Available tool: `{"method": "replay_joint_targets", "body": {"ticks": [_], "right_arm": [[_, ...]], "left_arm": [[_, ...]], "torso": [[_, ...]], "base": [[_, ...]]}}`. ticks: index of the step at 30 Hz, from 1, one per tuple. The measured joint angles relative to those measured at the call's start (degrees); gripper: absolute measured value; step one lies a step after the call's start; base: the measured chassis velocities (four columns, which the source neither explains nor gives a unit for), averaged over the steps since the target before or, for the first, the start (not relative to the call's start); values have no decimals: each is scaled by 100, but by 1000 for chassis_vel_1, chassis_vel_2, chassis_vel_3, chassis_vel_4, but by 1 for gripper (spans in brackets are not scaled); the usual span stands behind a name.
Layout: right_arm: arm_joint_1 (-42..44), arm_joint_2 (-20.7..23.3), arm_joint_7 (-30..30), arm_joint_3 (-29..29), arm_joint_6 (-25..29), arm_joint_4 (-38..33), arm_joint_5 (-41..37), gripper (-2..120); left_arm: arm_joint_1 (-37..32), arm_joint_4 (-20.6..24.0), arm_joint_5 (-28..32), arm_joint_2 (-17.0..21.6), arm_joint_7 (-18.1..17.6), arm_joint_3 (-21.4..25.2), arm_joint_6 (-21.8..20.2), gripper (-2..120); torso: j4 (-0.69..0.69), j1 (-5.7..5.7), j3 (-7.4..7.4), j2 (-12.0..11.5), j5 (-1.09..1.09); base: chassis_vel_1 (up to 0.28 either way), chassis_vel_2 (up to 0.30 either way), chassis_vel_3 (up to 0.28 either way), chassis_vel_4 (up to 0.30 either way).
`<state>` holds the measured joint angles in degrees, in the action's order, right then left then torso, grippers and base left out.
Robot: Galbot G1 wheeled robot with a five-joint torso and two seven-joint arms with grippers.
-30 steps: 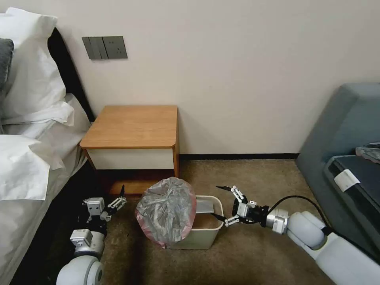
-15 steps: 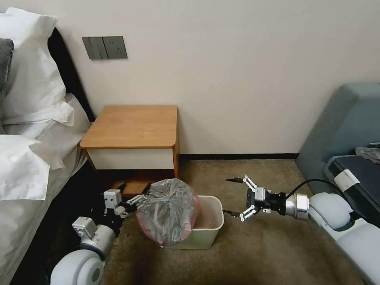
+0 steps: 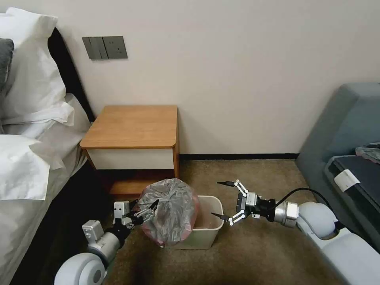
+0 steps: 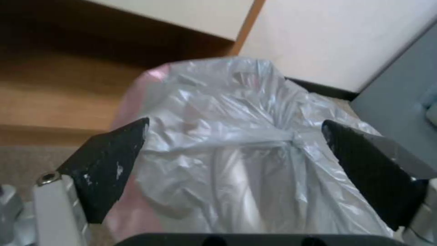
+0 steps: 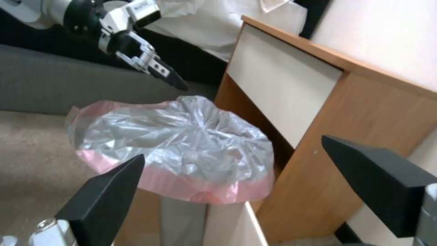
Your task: Pick up the garbage bag from the table and place it over the trash can.
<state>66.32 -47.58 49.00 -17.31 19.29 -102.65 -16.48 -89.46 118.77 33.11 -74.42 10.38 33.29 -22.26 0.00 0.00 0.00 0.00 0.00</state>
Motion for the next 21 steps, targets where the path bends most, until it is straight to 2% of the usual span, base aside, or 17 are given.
{"method": "replay_joint_targets", "body": {"ticks": [9, 14, 21], "right_arm": [[109, -46, -2, -14, 176, 61, -2, 100], [141, -51, -3, -29, 265, 92, -7, 100], [172, -51, -1, -59, 354, 125, -22, 100]], "left_arm": [[229, -131, -176, -163, -63, -180, -440, 100], [273, -173, -177, -192, -109, -179, -545, 100], [355, -174, -272, -294, -232, -129, -918, 99]], "torso": [[0, 0, 0, 0, 0], [0, 0, 0, 0, 0], [0, 0, 0, 0, 0]], "base": [[0, 0, 0, 0], [0, 0, 0, 0], [0, 0, 0, 0]]}}
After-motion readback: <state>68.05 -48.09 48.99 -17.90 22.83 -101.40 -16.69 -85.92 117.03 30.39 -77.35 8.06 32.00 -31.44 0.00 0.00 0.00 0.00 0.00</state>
